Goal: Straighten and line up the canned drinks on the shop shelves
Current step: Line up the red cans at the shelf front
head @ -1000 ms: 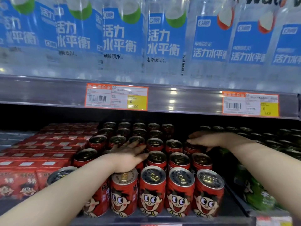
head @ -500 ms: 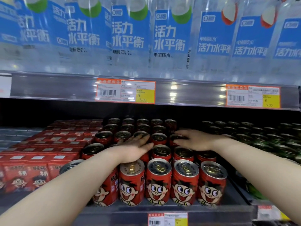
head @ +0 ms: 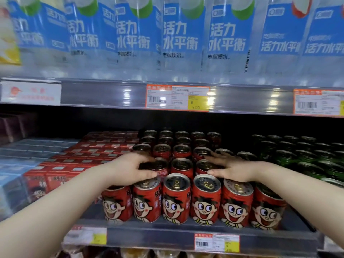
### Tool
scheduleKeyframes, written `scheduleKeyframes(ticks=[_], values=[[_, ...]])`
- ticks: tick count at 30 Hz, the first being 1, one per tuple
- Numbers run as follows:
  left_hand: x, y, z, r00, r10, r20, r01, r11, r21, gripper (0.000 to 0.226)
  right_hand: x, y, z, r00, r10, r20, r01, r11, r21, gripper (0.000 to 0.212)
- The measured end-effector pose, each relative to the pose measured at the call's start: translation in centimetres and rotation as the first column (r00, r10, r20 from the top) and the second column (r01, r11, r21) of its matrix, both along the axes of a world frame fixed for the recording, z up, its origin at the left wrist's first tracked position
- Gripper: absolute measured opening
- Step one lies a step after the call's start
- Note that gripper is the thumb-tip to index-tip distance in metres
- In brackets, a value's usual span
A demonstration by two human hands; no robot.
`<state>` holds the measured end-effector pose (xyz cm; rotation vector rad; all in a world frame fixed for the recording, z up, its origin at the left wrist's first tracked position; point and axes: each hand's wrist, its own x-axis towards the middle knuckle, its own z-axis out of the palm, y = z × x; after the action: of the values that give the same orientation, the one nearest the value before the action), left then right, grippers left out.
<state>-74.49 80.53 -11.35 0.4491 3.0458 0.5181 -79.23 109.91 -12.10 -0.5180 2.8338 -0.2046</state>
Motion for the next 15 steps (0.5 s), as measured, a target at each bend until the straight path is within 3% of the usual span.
scheduleKeyframes(ticks=[4,8,10,13,15], values=[[1.5,-1.9,-0.4,1.0,-0.001,0.015,0.002,0.999,-0.053,0.057,0.7,-1.3,1.1,0.996,0.048,-0.075,-0.047,0.999,0.016,0.058],[2.5,-3.3,0.0,0.995,0.002,-0.099,-0.004,1.0,-0.016,0.057,4.1,-5.6,1.8,0.933,0.161,-0.322,-0.214,0.967,-0.139,0.046],[2.9,-4.0,0.0,0.996,0.018,-0.092,-0.018,1.0,-0.002,0.062,6.0,-7.8,1.4,0.907,0.2,-0.371,-0.278,0.946,-0.168,0.038],[3.3,-4.5,-0.6,0.999,-0.039,-0.017,0.039,0.999,-0.034,0.088,7.6,-10.2,0.0,0.908,0.223,-0.354,-0.271,0.958,-0.09,0.06],[3.5,-4.4,-1.0,0.998,-0.056,-0.027,0.054,0.994,-0.091,0.082,7.7,-11.0,-1.1,0.892,0.207,-0.401,-0.232,0.973,-0.014,0.072]])
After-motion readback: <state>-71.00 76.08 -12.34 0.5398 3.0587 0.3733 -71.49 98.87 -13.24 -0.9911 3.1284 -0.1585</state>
